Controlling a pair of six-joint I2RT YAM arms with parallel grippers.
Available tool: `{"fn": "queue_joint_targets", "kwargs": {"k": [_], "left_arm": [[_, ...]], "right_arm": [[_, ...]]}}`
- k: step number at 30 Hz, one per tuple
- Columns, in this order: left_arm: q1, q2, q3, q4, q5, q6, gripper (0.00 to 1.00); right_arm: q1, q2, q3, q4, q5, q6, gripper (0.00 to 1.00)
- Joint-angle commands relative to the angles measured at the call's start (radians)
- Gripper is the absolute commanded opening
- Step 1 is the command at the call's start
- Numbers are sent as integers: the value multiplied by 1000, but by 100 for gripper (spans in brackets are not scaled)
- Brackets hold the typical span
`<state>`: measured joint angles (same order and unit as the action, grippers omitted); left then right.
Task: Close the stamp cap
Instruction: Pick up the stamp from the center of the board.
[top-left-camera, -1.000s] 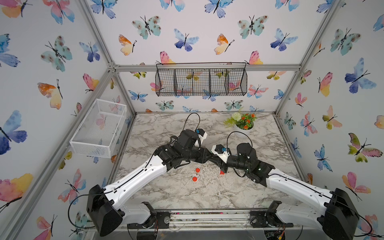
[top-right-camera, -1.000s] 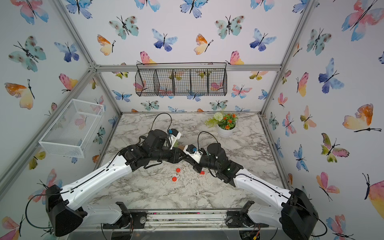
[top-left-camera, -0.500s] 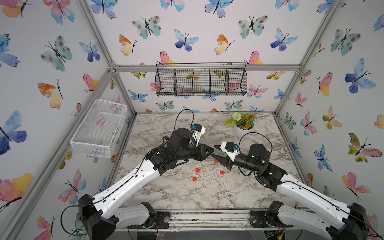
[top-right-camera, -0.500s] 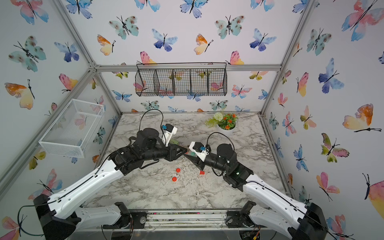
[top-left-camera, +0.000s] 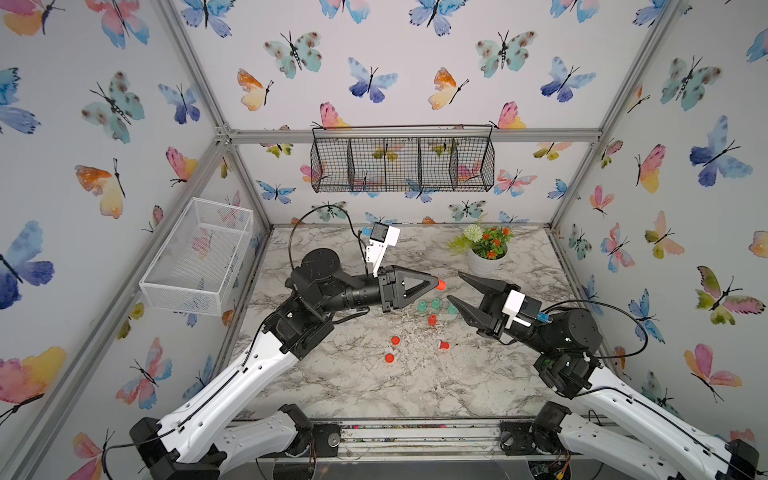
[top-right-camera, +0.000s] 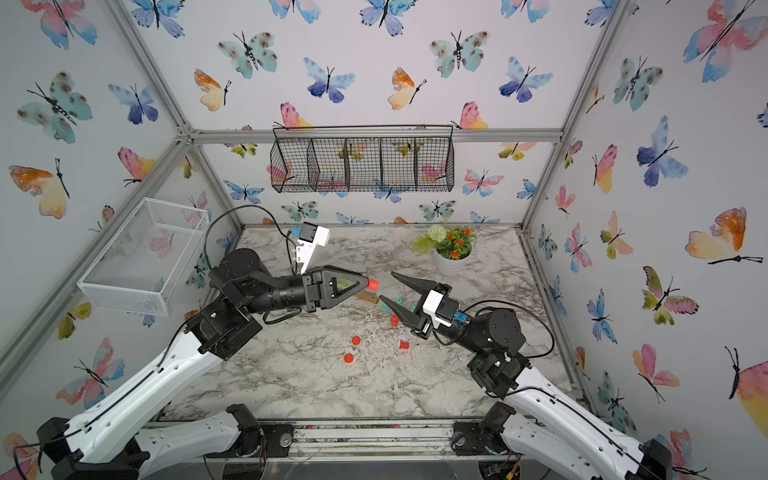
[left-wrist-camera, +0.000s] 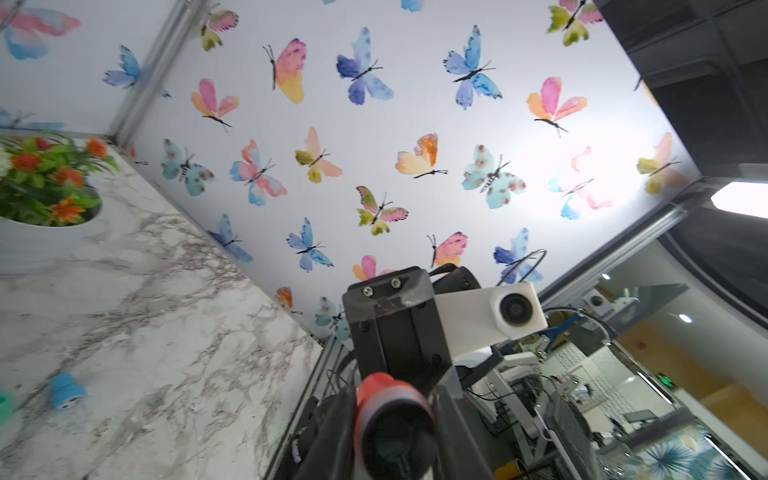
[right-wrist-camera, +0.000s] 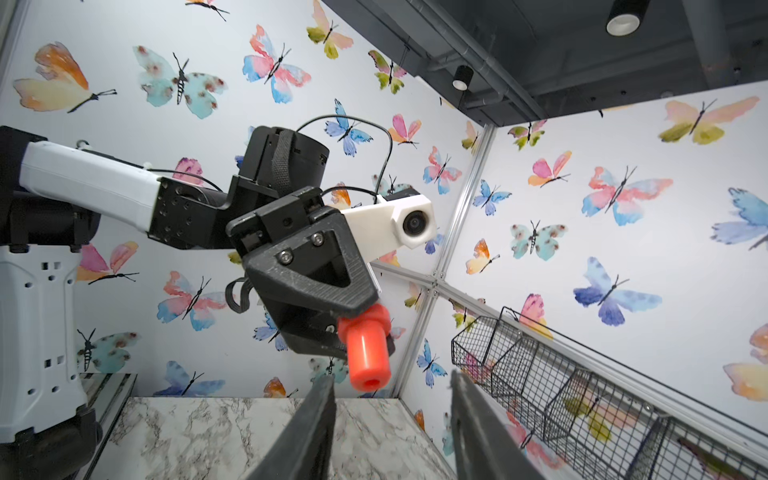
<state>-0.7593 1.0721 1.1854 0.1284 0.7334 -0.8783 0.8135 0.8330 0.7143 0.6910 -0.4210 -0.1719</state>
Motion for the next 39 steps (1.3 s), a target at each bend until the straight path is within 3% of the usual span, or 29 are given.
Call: {"fn": "queue_joint_targets", "kwargs": {"k": [1, 16, 39], "left_arm": [[2, 5, 28, 197, 123, -136, 19], [1, 5, 37, 198, 118, -153, 18], [0, 23, 32, 187, 99, -157, 17]], "right_arm": [[6, 32, 56, 101, -59, 20, 44], [7, 124, 122, 166, -220, 34, 40], [7, 190, 189, 196, -199, 77, 32]]}}
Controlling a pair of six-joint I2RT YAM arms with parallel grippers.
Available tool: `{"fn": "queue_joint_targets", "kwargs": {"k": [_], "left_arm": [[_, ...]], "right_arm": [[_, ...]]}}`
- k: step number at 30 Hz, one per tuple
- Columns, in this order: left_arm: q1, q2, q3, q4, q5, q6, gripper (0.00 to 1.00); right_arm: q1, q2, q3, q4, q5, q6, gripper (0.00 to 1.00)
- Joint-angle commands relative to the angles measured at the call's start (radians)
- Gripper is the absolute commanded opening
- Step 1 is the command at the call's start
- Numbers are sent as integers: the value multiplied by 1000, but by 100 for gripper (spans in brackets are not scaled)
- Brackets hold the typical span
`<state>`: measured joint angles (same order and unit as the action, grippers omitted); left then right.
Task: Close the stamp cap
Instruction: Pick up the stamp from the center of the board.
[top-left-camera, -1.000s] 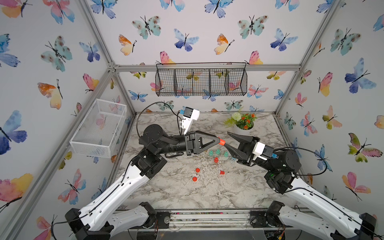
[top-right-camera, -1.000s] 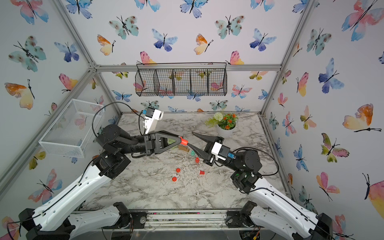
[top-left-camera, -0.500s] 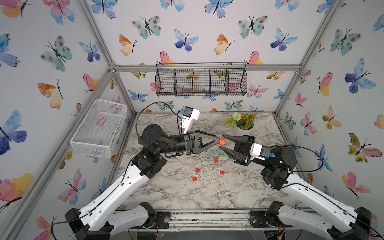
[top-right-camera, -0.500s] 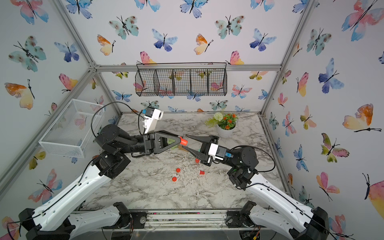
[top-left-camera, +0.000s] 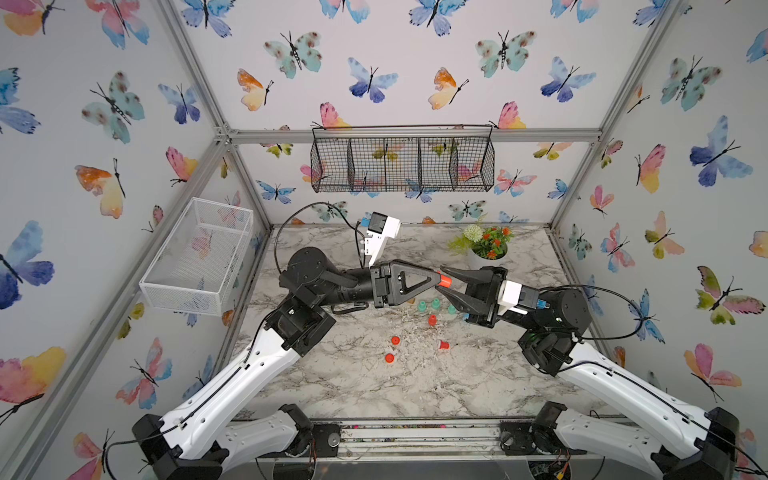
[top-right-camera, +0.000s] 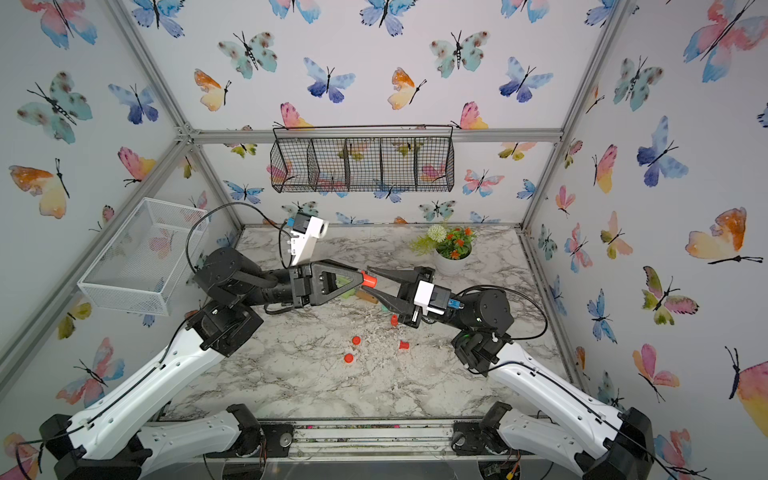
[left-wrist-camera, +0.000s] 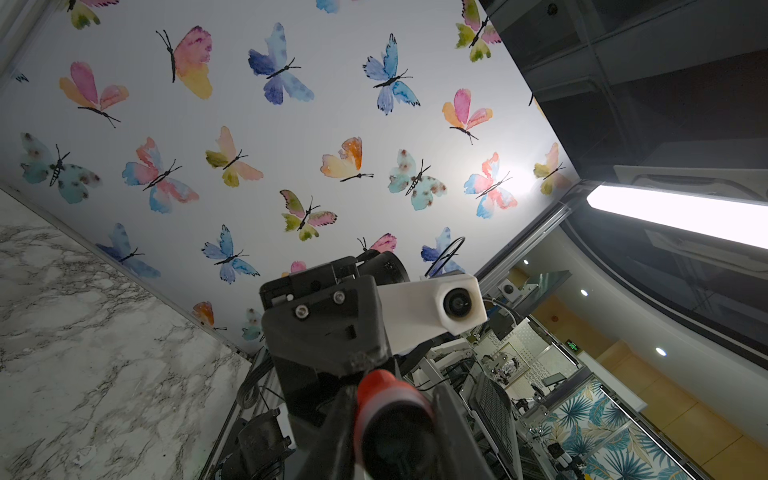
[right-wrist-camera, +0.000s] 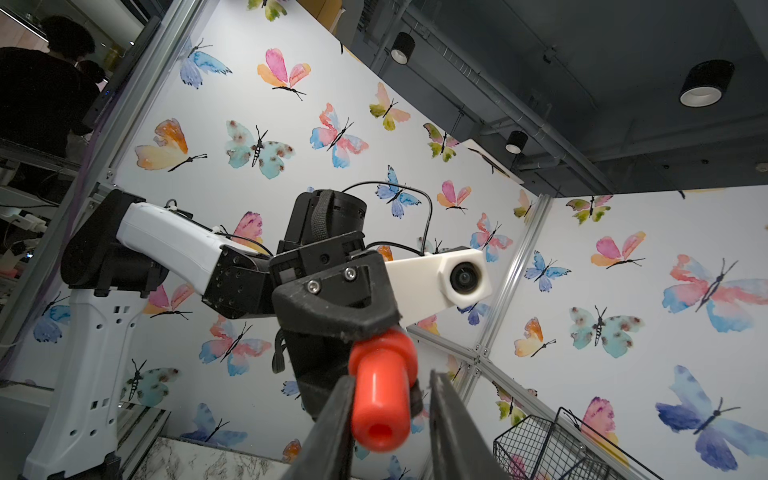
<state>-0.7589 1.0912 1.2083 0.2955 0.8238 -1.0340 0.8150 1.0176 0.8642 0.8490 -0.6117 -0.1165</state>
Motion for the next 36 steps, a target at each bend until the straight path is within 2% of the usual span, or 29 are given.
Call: {"fn": "queue_joint_targets", "kwargs": {"k": [1, 5, 16, 19, 21, 23, 28, 36], "left_arm": [[0, 6, 10, 20, 8, -1, 17], [0, 9, 11, 20, 7, -2, 17], [0, 7, 12, 15, -1, 3, 18], [2, -1, 19, -26, -33, 36, 29], [1, -9, 44, -113, -72, 96, 42], [12, -14, 69, -190, -94, 144, 50], [101, -42, 97, -324, -123, 212, 61], [319, -67, 82, -606, -206, 415, 63]], "right_arm": [[5, 8, 42, 39, -14, 21, 31], [5, 13, 48, 39, -20, 23, 28], [5, 19, 46, 14, -7, 21, 12], [5, 18, 45, -8, 9, 21, 8], [5, 12, 44, -31, 23, 21, 8], [5, 9, 44, -69, 42, 21, 7], [4, 8, 58, -208, 98, 48, 2], [5, 61, 90, -414, 184, 199, 2]]}}
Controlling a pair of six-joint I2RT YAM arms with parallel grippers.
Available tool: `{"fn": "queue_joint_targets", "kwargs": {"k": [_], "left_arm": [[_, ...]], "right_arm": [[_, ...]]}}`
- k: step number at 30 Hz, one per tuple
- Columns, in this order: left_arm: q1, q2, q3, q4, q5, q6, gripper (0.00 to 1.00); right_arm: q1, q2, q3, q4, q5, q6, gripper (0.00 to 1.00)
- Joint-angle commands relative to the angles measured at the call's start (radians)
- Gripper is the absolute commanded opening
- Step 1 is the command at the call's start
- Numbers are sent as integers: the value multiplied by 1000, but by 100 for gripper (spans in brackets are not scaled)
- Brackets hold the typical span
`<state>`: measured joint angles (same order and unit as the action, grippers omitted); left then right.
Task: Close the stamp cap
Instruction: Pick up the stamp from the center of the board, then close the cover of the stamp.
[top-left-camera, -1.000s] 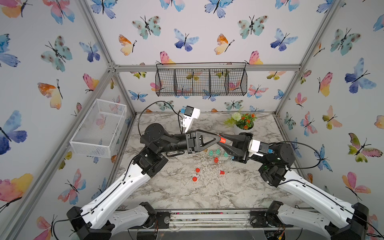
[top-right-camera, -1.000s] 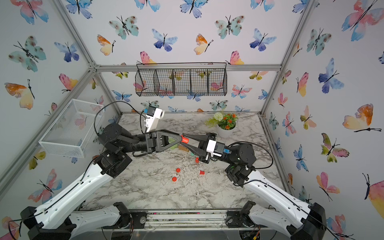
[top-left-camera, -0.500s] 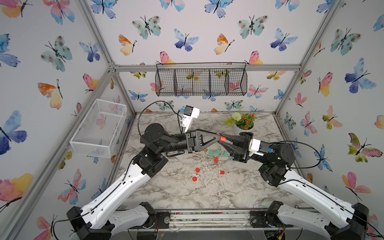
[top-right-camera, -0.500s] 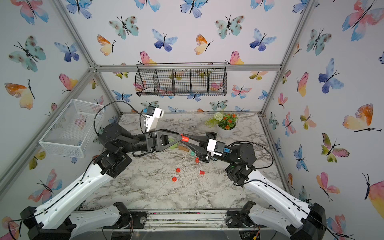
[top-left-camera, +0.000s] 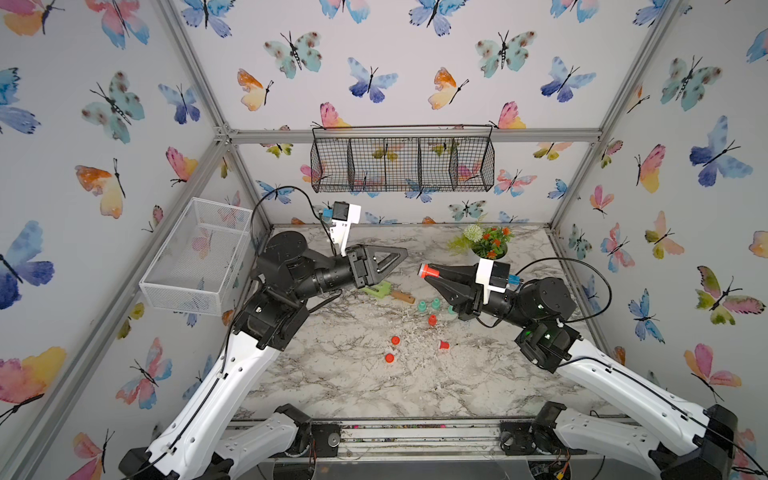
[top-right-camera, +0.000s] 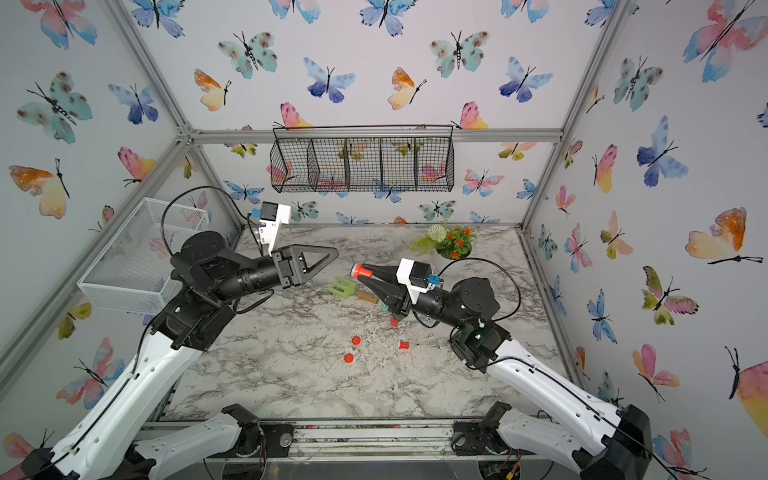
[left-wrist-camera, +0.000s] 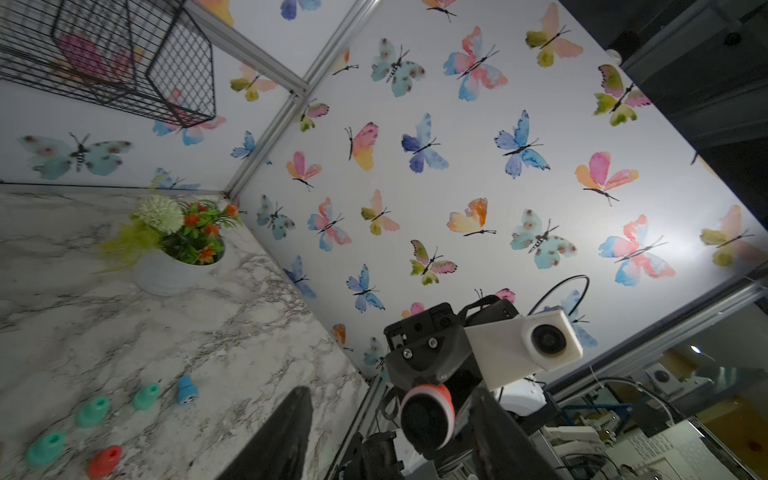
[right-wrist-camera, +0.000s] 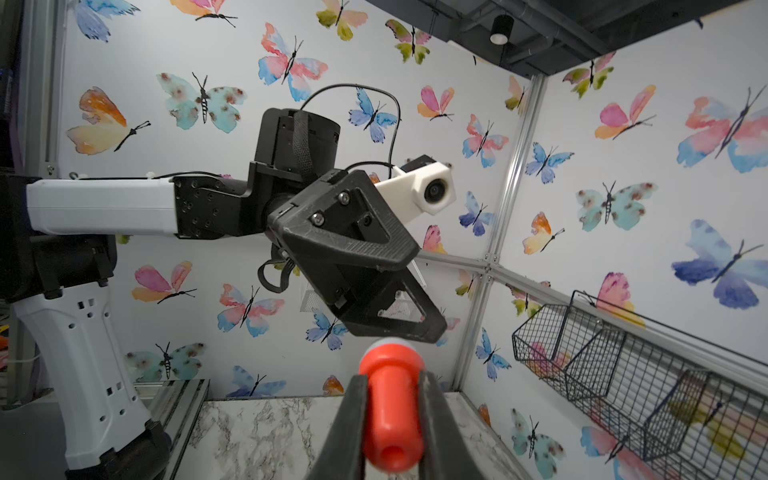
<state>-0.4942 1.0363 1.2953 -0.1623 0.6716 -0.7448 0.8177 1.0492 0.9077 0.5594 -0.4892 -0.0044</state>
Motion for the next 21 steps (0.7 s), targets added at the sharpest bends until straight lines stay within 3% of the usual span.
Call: {"fn": "queue_joint_targets", "kwargs": {"k": [1, 6, 9, 15, 21], "left_arm": [[77, -13, -16, -174, -70, 154, 63], [193, -30, -117, -236, -178, 301, 63], [234, -35, -192, -239, -300, 382, 63], [277, -28, -313, -213, -449, 467, 63], [293, -35, -396, -142, -520, 533, 64]], "right_arm": [[3, 43, 64, -169, 73, 104, 2], [3, 156, 157, -437, 183, 208, 2], [3, 230, 188, -551, 216, 263, 2], [6, 373, 200, -708, 253, 440, 2], [43, 532, 227, -840, 236, 484, 1]]}}
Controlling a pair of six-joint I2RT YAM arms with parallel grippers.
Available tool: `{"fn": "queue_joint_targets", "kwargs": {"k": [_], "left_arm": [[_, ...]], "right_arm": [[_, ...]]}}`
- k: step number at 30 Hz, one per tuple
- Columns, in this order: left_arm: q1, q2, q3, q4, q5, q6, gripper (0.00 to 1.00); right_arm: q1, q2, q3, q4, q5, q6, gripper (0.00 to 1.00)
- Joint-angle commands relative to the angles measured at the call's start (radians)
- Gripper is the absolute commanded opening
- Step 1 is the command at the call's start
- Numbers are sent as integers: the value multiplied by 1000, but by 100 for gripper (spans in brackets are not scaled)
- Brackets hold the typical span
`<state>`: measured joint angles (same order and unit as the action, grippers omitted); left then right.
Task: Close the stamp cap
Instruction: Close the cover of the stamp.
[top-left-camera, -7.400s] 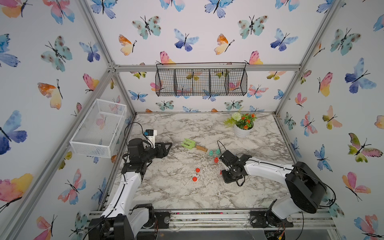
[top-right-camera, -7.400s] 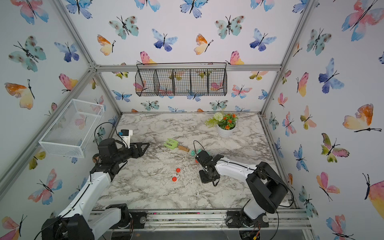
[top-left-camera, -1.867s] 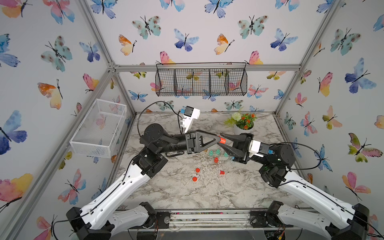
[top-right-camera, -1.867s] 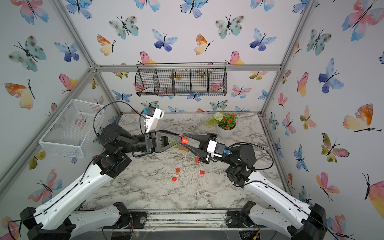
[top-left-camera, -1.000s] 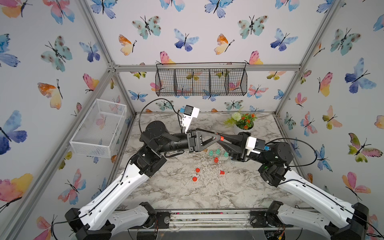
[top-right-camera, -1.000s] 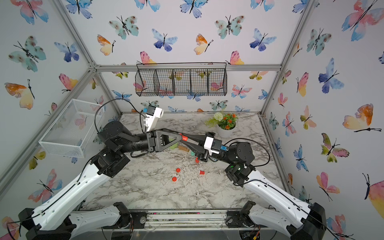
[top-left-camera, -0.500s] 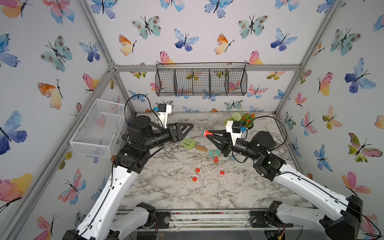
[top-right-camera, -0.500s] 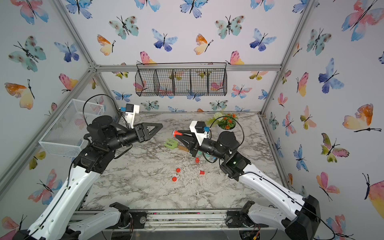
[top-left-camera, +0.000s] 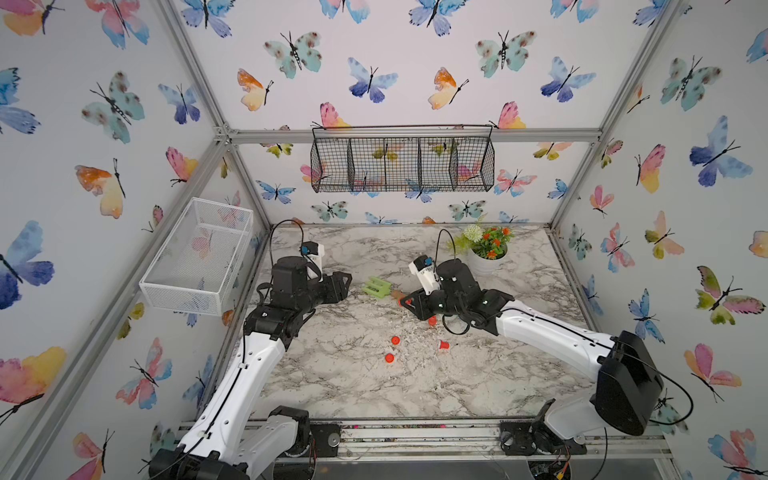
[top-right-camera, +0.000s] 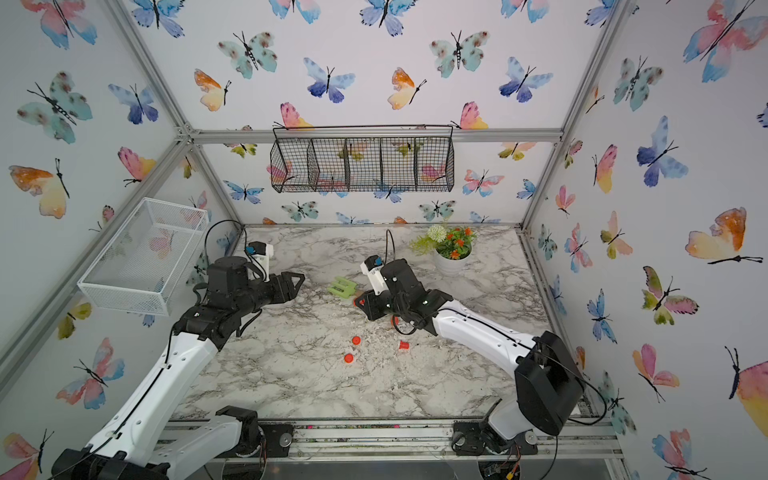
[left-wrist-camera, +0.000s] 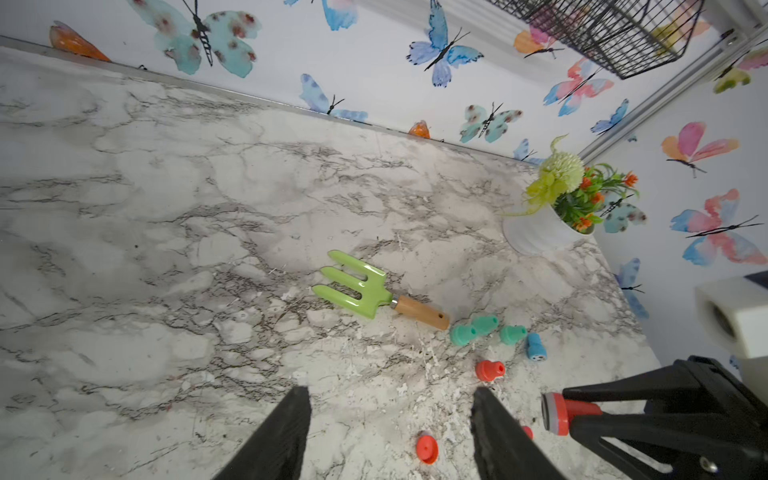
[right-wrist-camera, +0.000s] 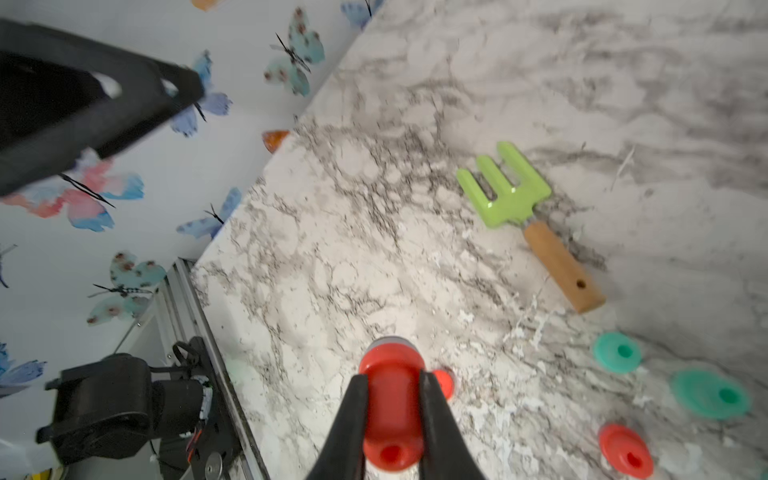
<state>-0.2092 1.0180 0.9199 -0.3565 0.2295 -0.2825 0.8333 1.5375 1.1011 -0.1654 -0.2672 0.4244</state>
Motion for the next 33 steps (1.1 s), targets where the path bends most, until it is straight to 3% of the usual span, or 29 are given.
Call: {"fn": "queue_joint_targets", "kwargs": {"k": [1, 12, 17, 23, 33], "left_arm": [[10, -15, -30, 59, -88, 78, 64], [19, -23, -115, 128, -134, 103, 64], [27, -21, -130, 155, -136, 44, 64], [52, -21, -159, 167, -107, 13, 64], [119, 15, -142, 161, -25, -3, 64]], "right_arm": [[36, 64, 38, -129, 26, 58, 1], [142, 316, 202, -324, 189, 15, 3], [158, 389, 261, -360, 205, 3, 3], [173, 437, 318, -413, 259, -16, 4], [176, 467, 337, -424, 249, -30, 4]]}}
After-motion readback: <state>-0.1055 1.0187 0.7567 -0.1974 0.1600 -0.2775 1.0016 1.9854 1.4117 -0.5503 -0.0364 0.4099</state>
